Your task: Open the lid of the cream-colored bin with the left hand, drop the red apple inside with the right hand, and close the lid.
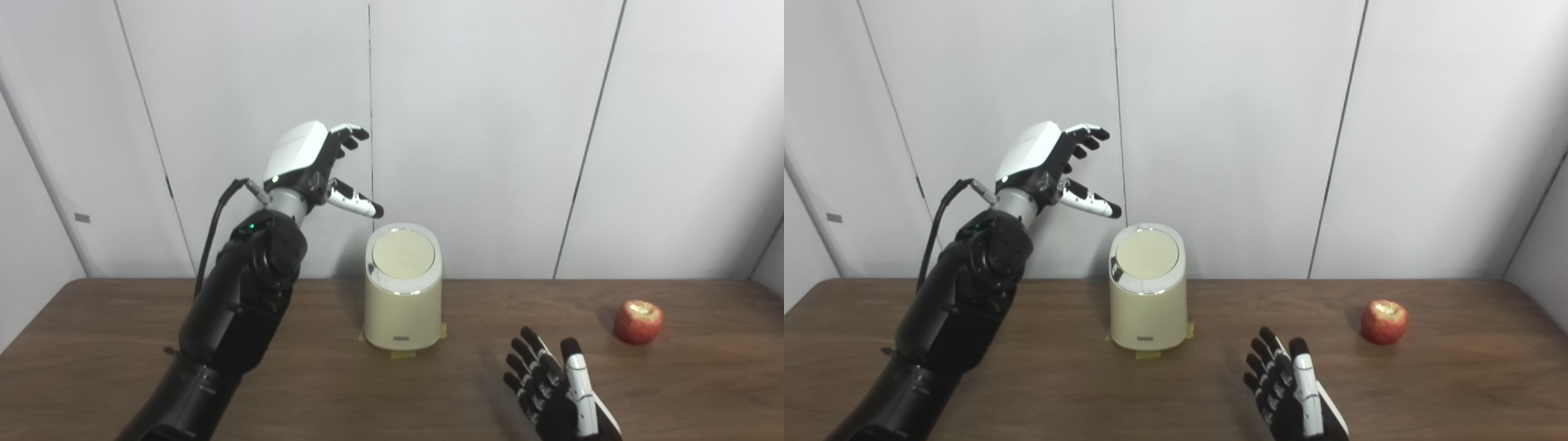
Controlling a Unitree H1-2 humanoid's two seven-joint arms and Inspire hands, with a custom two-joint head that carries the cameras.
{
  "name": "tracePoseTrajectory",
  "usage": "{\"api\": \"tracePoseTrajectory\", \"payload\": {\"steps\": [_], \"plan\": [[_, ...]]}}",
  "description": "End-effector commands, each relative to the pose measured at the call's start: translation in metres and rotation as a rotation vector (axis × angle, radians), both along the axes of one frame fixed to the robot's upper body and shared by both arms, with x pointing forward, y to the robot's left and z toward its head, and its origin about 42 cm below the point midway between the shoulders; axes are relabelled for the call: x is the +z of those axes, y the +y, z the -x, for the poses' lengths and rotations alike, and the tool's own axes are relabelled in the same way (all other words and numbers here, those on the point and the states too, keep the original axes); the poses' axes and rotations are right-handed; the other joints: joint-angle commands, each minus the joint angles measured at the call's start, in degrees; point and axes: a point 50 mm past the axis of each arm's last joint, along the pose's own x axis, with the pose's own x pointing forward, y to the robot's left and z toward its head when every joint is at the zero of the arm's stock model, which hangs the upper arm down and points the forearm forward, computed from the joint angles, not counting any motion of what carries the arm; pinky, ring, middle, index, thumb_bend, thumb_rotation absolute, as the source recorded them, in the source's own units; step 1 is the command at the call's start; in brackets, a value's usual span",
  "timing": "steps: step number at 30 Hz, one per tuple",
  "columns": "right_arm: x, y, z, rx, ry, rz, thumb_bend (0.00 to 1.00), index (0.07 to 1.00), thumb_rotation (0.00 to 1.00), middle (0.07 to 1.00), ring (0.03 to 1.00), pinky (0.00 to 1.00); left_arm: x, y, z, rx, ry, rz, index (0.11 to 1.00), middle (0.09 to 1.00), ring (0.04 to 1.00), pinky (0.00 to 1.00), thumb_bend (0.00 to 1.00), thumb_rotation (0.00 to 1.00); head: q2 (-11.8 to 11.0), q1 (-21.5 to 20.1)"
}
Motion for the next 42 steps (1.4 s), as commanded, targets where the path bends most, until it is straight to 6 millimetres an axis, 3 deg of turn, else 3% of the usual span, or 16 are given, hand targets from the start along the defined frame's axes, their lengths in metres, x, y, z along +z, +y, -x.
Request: {"api": "tracePoseTrajectory", "payload": {"steps": [1, 10, 17, 22, 29, 34, 36, 42], "plan": [[0.023, 0.001, -0.007, 0.013, -0.088, -0.014, 0.58, 1.000, 1.00, 0.996, 1.000, 0.99, 0.030, -0.005, 0.001, -0.003, -0.059, -0.004, 0.843, 0.827, 0.799, 0.66, 1.00, 0.11, 1.6, 0.2], [0.028, 0.000, -0.011, 0.017, -0.094, -0.007, 0.59, 1.000, 1.00, 1.000, 1.000, 1.00, 0.036, -0.012, -0.009, -0.021, -0.020, 0.022, 0.914, 0.928, 0.890, 0.74, 1.00, 0.06, 4.5, 0.1], [0.030, 0.002, -0.013, 0.008, -0.089, -0.025, 0.58, 1.000, 1.00, 0.994, 1.000, 1.00, 0.038, -0.017, -0.025, -0.029, 0.016, -0.033, 0.940, 0.950, 0.919, 0.78, 1.00, 0.08, 4.6, 0.2], [0.031, 0.002, -0.012, 0.004, -0.086, -0.025, 0.59, 1.000, 1.00, 0.993, 1.000, 0.98, 0.037, -0.031, -0.031, -0.037, 0.077, -0.098, 0.960, 0.975, 0.946, 0.81, 1.00, 0.09, 4.6, 0.4], [0.031, 0.002, -0.012, 0.010, -0.088, -0.017, 0.59, 1.000, 1.00, 0.995, 1.000, 0.98, 0.028, -0.057, -0.041, -0.049, 0.091, -0.212, 0.942, 0.966, 0.965, 0.89, 1.00, 0.09, 4.6, 0.6], [0.033, 0.004, -0.012, 0.010, -0.094, -0.025, 0.60, 1.000, 1.00, 0.994, 1.000, 0.99, 0.020, -0.073, -0.048, -0.037, 0.087, -0.300, 0.928, 0.955, 0.940, 0.88, 1.00, 0.09, 4.9, 0.9], [0.033, 0.005, -0.012, 0.011, -0.095, -0.025, 0.60, 1.000, 1.00, 0.998, 1.000, 0.99, 0.017, -0.076, -0.049, -0.037, 0.083, -0.312, 0.924, 0.950, 0.934, 0.84, 1.00, 0.09, 4.9, 0.9], [0.035, 0.008, -0.013, 0.003, -0.099, -0.020, 0.61, 1.000, 1.00, 0.989, 0.997, 0.98, 0.009, -0.080, -0.050, -0.041, 0.062, -0.368, 0.926, 0.933, 0.918, 0.86, 1.00, 0.07, 5.1, 0.7]]}}
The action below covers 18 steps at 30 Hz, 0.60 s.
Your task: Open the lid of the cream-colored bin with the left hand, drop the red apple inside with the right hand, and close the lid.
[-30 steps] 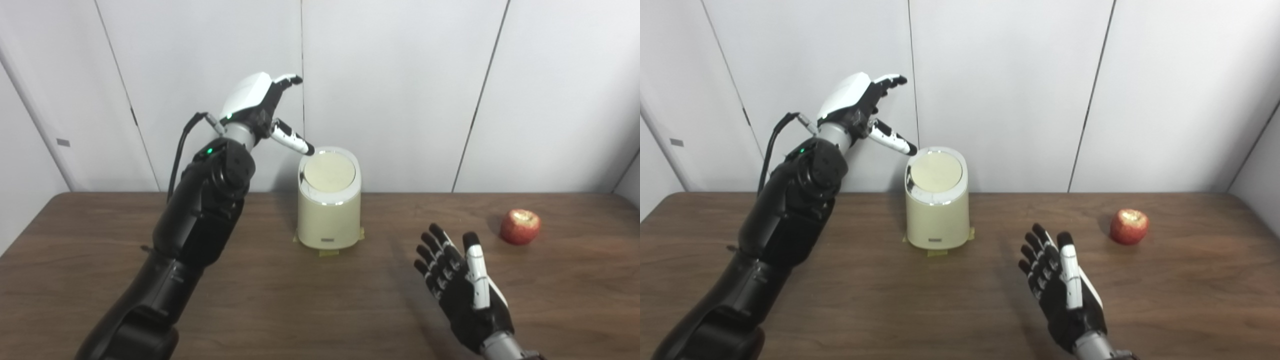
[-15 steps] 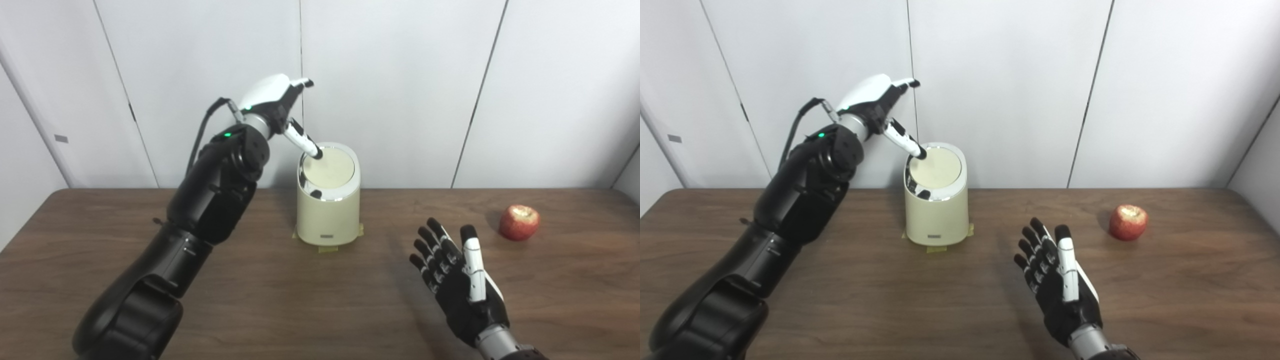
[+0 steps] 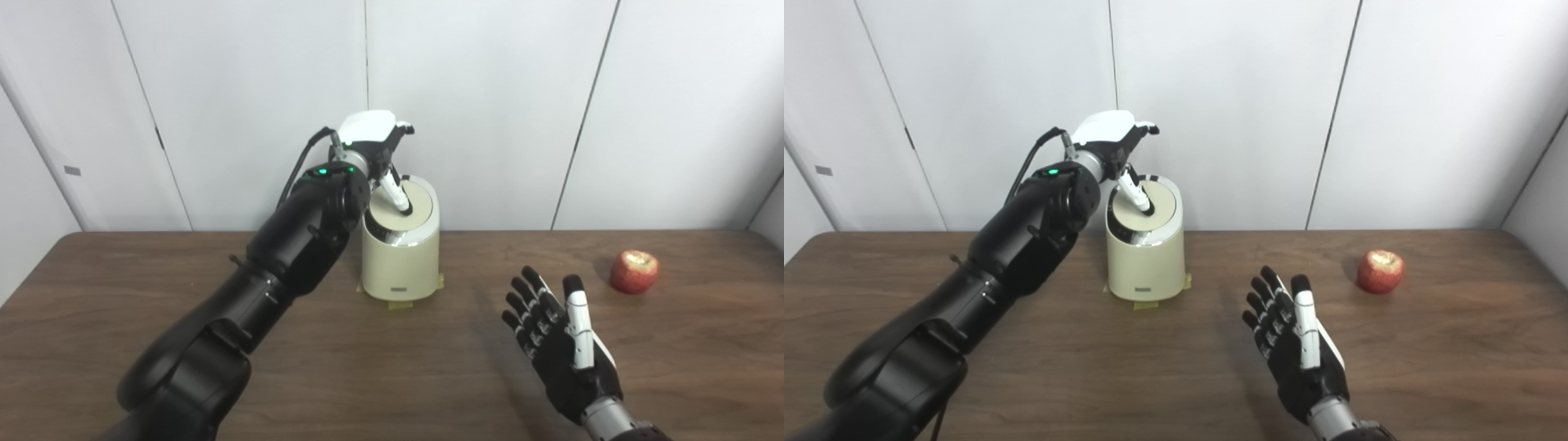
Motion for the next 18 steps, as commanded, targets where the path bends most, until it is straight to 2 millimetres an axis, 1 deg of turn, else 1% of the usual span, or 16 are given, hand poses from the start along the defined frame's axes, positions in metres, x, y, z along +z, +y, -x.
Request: {"api": "tracePoseTrajectory", "payload": {"steps": [1, 3, 6, 12, 14, 18], "plan": [[0.023, 0.006, -0.005, 0.014, -0.087, -0.005, 0.61, 1.000, 1.00, 0.986, 0.994, 0.97, 0.042, -0.005, -0.004, -0.011, -0.141, -0.045, 0.929, 0.936, 0.921, 0.86, 1.00, 0.07, 0.2, -0.1], [0.024, 0.007, -0.005, 0.011, -0.089, 0.001, 0.61, 1.000, 1.00, 0.978, 0.986, 0.95, 0.039, -0.006, -0.004, -0.014, -0.161, -0.091, 0.934, 0.943, 0.940, 0.89, 1.00, 0.07, 0.3, 0.0], [0.024, 0.008, -0.006, 0.013, -0.090, 0.012, 0.60, 1.000, 1.00, 0.976, 0.981, 0.94, 0.036, -0.007, -0.003, -0.011, -0.177, -0.131, 0.936, 0.947, 0.948, 0.92, 1.00, 0.07, 0.4, -0.1], [0.026, 0.009, -0.005, 0.010, -0.092, 0.011, 0.60, 1.000, 1.00, 0.968, 0.970, 0.92, 0.033, -0.005, -0.001, -0.014, -0.213, -0.209, 0.941, 0.939, 0.942, 0.94, 1.00, 0.08, 0.8, 0.0], [0.027, 0.008, -0.005, 0.008, -0.094, 0.010, 0.60, 1.000, 1.00, 0.966, 0.967, 0.92, 0.033, -0.004, -0.001, -0.018, -0.224, -0.229, 0.943, 0.937, 0.941, 0.95, 1.00, 0.09, 1.2, 0.2], [0.028, 0.007, -0.005, 0.012, -0.096, 0.012, 0.60, 1.000, 1.00, 0.968, 0.971, 0.92, 0.031, -0.002, 0.001, -0.014, -0.232, -0.267, 0.949, 0.935, 0.939, 0.96, 1.00, 0.10, 1.6, 0.4]]}}
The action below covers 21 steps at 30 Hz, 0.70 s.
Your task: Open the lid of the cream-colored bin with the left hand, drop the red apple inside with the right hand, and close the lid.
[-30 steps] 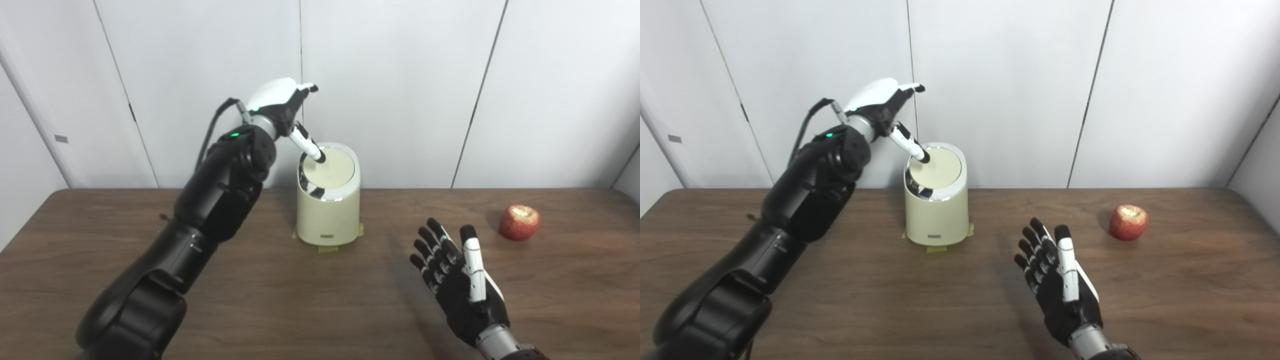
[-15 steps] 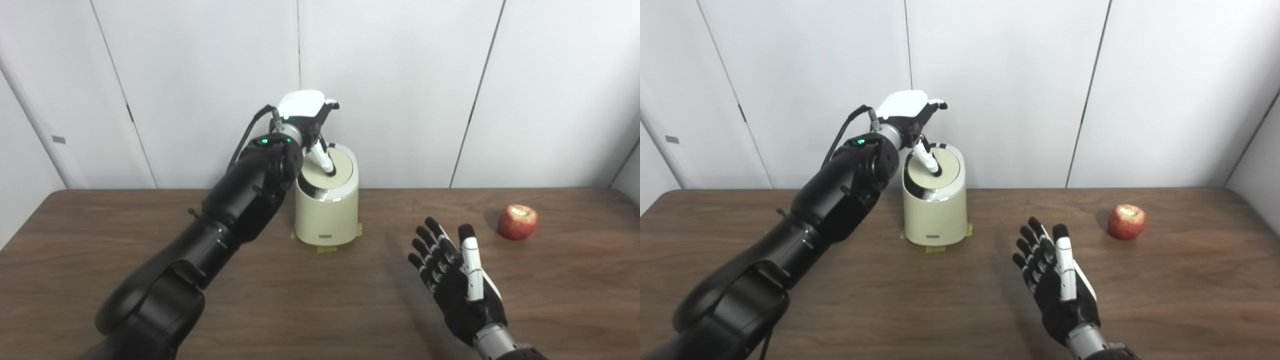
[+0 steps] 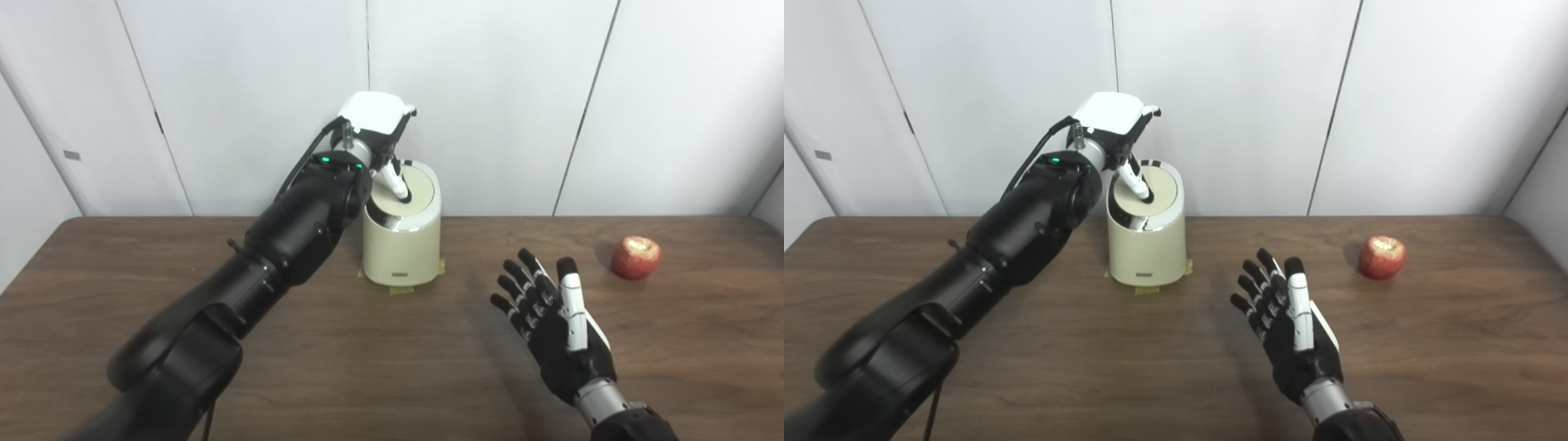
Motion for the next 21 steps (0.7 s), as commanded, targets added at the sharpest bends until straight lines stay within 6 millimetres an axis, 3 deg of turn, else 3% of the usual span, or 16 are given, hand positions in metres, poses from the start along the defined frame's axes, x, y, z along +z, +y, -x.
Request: {"api": "tracePoseTrajectory", "payload": {"steps": [1, 15, 21], "plan": [[0.023, 0.001, -0.005, 0.016, -0.086, -0.006, 0.59, 1.000, 1.00, 0.964, 0.967, 0.92, 0.034, 0.000, -0.002, 0.000, -0.108, -0.029, 0.949, 0.932, 0.939, 0.97, 1.00, 0.10, 0.1, 0.1], [0.024, 0.001, -0.003, 0.026, -0.081, 0.006, 0.60, 1.000, 1.00, 0.957, 0.965, 0.92, 0.002, -0.017, 0.006, -0.059, -0.096, -0.131, 0.939, 0.926, 0.945, 1.00, 1.00, 0.13, 1.0, -0.1], [0.025, 0.000, -0.004, 0.032, -0.080, 0.010, 0.60, 1.000, 1.00, 0.965, 0.974, 0.93, 0.000, -0.017, 0.007, -0.052, -0.087, -0.137, 0.942, 0.929, 0.943, 1.00, 1.00, 0.14, 1.0, -0.2]]}}
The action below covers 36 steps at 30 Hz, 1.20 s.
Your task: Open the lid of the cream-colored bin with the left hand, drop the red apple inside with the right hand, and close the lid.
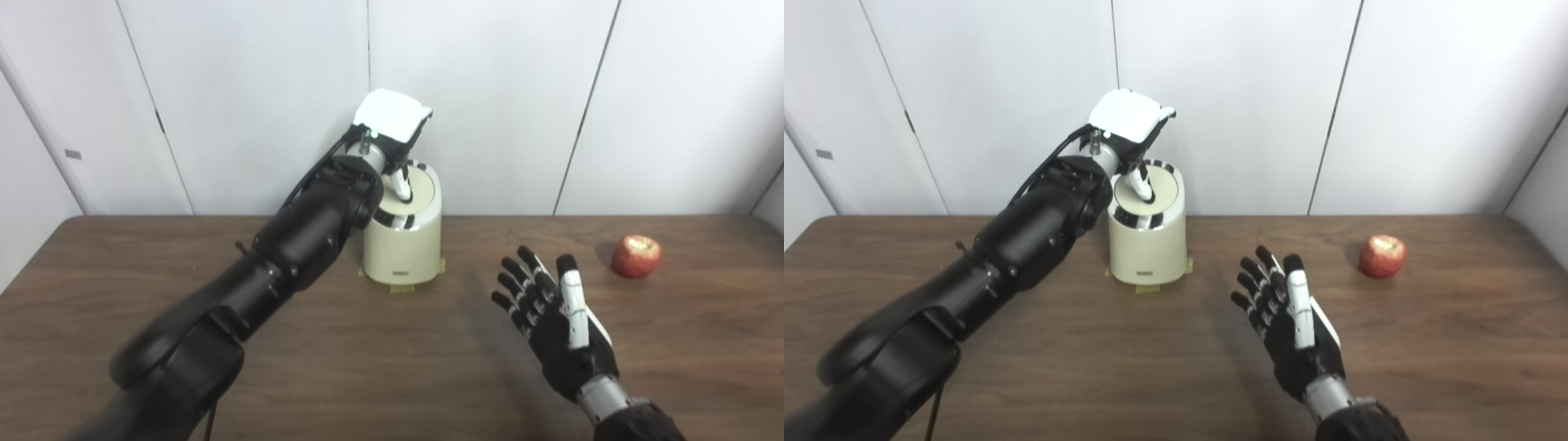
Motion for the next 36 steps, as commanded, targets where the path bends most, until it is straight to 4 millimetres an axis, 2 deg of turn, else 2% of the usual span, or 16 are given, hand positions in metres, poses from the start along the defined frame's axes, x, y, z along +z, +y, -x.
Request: {"api": "tracePoseTrajectory", "payload": {"steps": [1, 3, 9, 11, 12, 14, 15, 17, 19, 22, 24, 25, 28, 30, 32, 36], "plan": [[0.021, 0.002, -0.005, 0.016, -0.079, -0.006, 0.60, 1.000, 1.00, 0.965, 0.971, 0.93, 0.007, 0.000, 0.000, 0.004, -0.008, -0.001, 0.942, 0.930, 0.945, 1.00, 1.00, 0.14, 0.0, -0.4], [0.021, 0.002, -0.005, 0.013, -0.078, -0.007, 0.60, 1.000, 1.00, 0.962, 0.967, 0.92, 0.014, 0.003, 0.001, 0.000, -0.004, 0.043, 0.937, 0.927, 0.948, 1.00, 1.00, 0.15, 0.0, -0.7], [0.023, 0.002, -0.005, 0.003, -0.081, -0.013, 0.61, 1.000, 1.00, 0.958, 0.968, 0.92, 0.072, 0.030, 0.012, -0.018, 0.005, 0.381, 0.894, 0.910, 0.911, 0.87, 0.99, 0.10, 0.2, -1.0], [0.023, 0.002, -0.006, 0.002, -0.081, -0.012, 0.61, 1.000, 1.00, 0.952, 0.964, 0.92, 0.084, 0.040, 0.016, -0.001, 0.025, 0.443, 0.891, 0.890, 0.878, 0.77, 0.98, 0.16, 0.2, -1.2], [0.023, 0.001, -0.006, 0.003, -0.081, -0.010, 0.61, 1.000, 1.00, 0.952, 0.964, 0.92, 0.089, 0.047, 0.020, 0.000, 0.048, 0.528, 0.891, 0.890, 0.878, 0.77, 0.98, 0.16, 0.3, -1.4], [0.023, 0.001, -0.006, 0.005, -0.082, -0.010, 0.61, 0.997, 1.00, 0.952, 0.959, 0.92, 0.095, 0.060, 0.027, -0.022, 0.094, 0.717, 0.861, 0.833, 0.789, 0.63, 0.92, 0.17, 0.3, -1.5], [0.024, 0.001, -0.006, 0.006, -0.082, -0.010, 0.61, 0.996, 0.99, 0.952, 0.959, 0.91, 0.095, 0.067, 0.032, -0.042, 0.111, 0.841, 0.854, 0.815, 0.763, 0.59, 0.90, 0.16, 0.3, -1.3], [0.024, 0.000, -0.006, 0.008, -0.081, -0.012, 0.60, 0.998, 1.00, 0.956, 0.963, 0.92, 0.092, 0.077, 0.042, -0.075, 0.123, 1.007, 0.842, 0.824, 0.789, 0.67, 0.71, 0.25, 0.3, -1.3], [0.024, -0.001, -0.006, 0.012, -0.080, -0.009, 0.60, 0.998, 1.00, 0.959, 0.964, 0.92, 0.084, 0.084, 0.051, -0.100, 0.124, 1.133, 0.839, 0.822, 0.798, 0.70, 0.62, 0.28, 0.4, -1.5], [0.025, -0.002, -0.005, 0.018, -0.077, -0.007, 0.60, 0.993, 0.99, 0.959, 0.960, 0.92, 0.070, 0.095, 0.064, -0.132, 0.117, 1.290, 0.826, 0.841, 0.843, 0.78, 0.55, 0.33, 0.5, -1.6], [0.025, -0.002, -0.005, 0.019, -0.078, -0.002, 0.60, 0.988, 0.99, 0.956, 0.958, 0.91, 0.059, 0.104, 0.076, -0.140, 0.107, 1.368, 0.818, 0.849, 0.837, 0.76, 0.50, 0.30, 0.5, -1.6], [0.026, -0.003, -0.005, 0.018, -0.079, 0.001, 0.60, 0.985, 0.99, 0.955, 0.958, 0.91, 0.053, 0.110, 0.083, -0.138, 0.101, 1.399, 0.824, 0.845, 0.826, 0.76, 0.46, 0.32, 0.5, -1.5], [0.027, -0.004, -0.005, 0.006, -0.083, 0.003, 0.62, 0.977, 0.98, 0.951, 0.955, 0.89, 0.037, 0.124, 0.100, -0.133, 0.099, 1.464, 0.842, 0.850, 0.832, 0.78, 0.40, 0.37, 0.6, -1.7], [0.028, -0.005, -0.005, -0.004, -0.086, -0.002, 0.63, 0.969, 0.95, 0.946, 0.950, 0.88, 0.025, 0.132, 0.112, -0.129, 0.105, 1.495, 0.857, 0.862, 0.846, 0.80, 0.36, 0.44, 0.6, -1.7], [0.029, -0.006, -0.005, -0.009, -0.088, 0.001, 0.63, 0.966, 0.94, 0.946, 0.952, 0.88, 0.012, 0.140, 0.123, -0.124, 0.118, 1.533, 0.861, 0.880, 0.870, 0.85, 0.36, 0.52, 0.5, -1.6], [0.030, -0.007, -0.005, -0.010, -0.090, 0.003, 0.61, 0.967, 0.95, 0.948, 0.954, 0.88, -0.012, 0.150, 0.142, -0.102, 0.153, 1.553, 0.865, 0.883, 0.878, 0.86, 0.40, 0.65, 0.5, -1.7]]}}
